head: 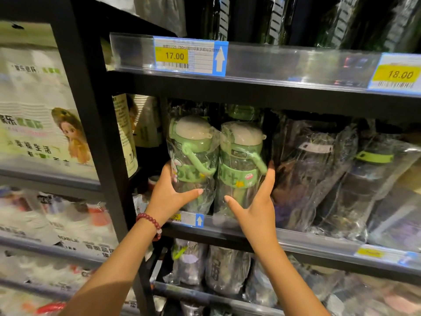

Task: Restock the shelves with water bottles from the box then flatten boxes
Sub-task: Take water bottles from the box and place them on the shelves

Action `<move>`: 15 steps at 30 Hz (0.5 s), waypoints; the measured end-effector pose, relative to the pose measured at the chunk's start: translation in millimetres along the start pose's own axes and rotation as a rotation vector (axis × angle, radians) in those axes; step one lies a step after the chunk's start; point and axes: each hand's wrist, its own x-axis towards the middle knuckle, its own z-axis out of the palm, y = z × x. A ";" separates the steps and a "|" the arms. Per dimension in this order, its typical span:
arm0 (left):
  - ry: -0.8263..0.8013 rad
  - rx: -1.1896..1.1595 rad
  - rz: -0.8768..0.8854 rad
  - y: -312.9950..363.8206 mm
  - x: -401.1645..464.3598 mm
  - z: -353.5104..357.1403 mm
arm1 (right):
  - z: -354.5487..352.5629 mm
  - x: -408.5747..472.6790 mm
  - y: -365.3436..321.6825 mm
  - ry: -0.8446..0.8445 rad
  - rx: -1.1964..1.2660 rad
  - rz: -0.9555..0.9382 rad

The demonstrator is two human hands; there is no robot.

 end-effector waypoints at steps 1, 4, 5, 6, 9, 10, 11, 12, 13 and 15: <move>-0.009 0.011 0.000 0.8 -1.1 -0.3 | -0.2 -1.3 -0.1 -0.004 0.015 0.006; -0.012 0.033 -0.007 3.0 -4.6 -0.6 | -1.2 -5.4 1.0 -0.030 0.042 0.021; 0.005 0.040 -0.005 3.4 -6.1 0.3 | -1.4 -5.8 1.4 -0.032 0.038 0.026; 0.029 0.048 0.004 3.3 -7.5 1.6 | -1.5 -5.5 1.9 -0.031 0.030 0.030; 0.098 0.063 0.039 2.1 -10.9 4.0 | -0.8 -4.3 1.4 -0.017 0.016 0.052; 0.107 0.068 0.044 1.5 -11.0 3.9 | -0.1 -4.2 0.8 -0.008 0.009 0.052; 0.110 0.074 0.046 0.7 -10.3 3.6 | 0.8 -4.3 0.4 0.008 0.000 0.046; 0.111 0.081 0.047 0.4 -9.6 2.9 | 2.0 -4.5 0.2 0.025 -0.013 0.037; 0.111 0.086 0.046 -0.2 -8.7 2.5 | 3.5 -4.7 0.0 0.041 -0.026 0.030; 0.111 0.084 0.040 1.0 -7.7 2.3 | 6.5 -5.1 -0.5 0.064 -0.050 0.029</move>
